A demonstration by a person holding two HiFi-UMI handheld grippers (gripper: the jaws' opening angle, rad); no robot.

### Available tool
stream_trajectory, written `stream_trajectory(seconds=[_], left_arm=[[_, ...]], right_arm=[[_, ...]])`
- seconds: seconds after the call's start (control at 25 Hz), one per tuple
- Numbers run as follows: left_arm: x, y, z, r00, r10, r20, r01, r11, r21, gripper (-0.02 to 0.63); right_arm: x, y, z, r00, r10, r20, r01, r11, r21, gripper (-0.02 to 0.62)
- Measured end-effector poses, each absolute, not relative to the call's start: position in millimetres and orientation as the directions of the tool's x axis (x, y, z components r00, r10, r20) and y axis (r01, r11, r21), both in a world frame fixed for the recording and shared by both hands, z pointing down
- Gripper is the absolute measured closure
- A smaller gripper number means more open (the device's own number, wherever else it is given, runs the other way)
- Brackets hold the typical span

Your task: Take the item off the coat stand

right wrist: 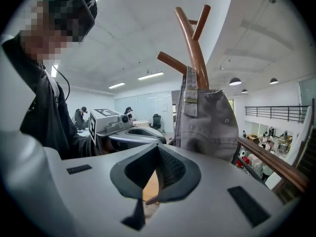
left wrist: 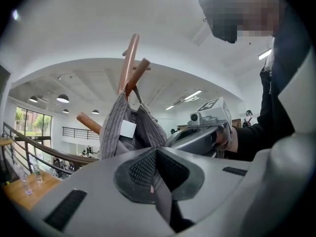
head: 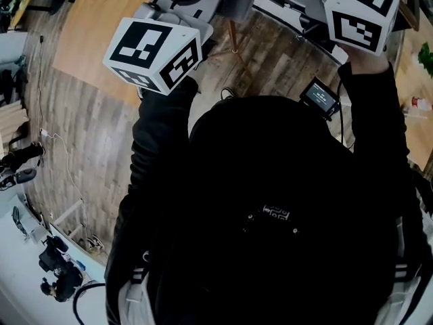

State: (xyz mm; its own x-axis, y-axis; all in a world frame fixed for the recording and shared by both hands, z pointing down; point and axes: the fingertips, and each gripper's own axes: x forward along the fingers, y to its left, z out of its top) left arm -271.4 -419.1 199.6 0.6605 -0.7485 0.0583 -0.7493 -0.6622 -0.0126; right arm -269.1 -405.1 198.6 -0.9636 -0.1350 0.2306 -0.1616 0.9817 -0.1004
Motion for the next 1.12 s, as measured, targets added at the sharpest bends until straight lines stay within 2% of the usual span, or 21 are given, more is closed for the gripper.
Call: stream_trajectory(seconds=[0.44, 0.6, 1.12], left_arm=[[-269, -439, 182, 0.764, -0.644, 0.03, -0.644, -0.765, -0.029, 0.6], [-260, -434, 186, 0.793, -0.609, 0.019, -0.609, -0.793, -0.026, 0.6], [-283, -454, 146, 0.75, -0.661, -0.029, -0.661, -0.751, 0.009, 0.6]], right_arm=[[-268, -425, 182, -0.943, -0.271, 0.195, -0.292, 0.952, -0.089, 0.578], [-257, -424, 186, -0.943, -0.279, 0.182, -0.298, 0.95, -0.089, 0.578], [-244, -446, 138, -0.945, -0.286, 0.159, -0.303, 0.948, -0.095, 0.578]])
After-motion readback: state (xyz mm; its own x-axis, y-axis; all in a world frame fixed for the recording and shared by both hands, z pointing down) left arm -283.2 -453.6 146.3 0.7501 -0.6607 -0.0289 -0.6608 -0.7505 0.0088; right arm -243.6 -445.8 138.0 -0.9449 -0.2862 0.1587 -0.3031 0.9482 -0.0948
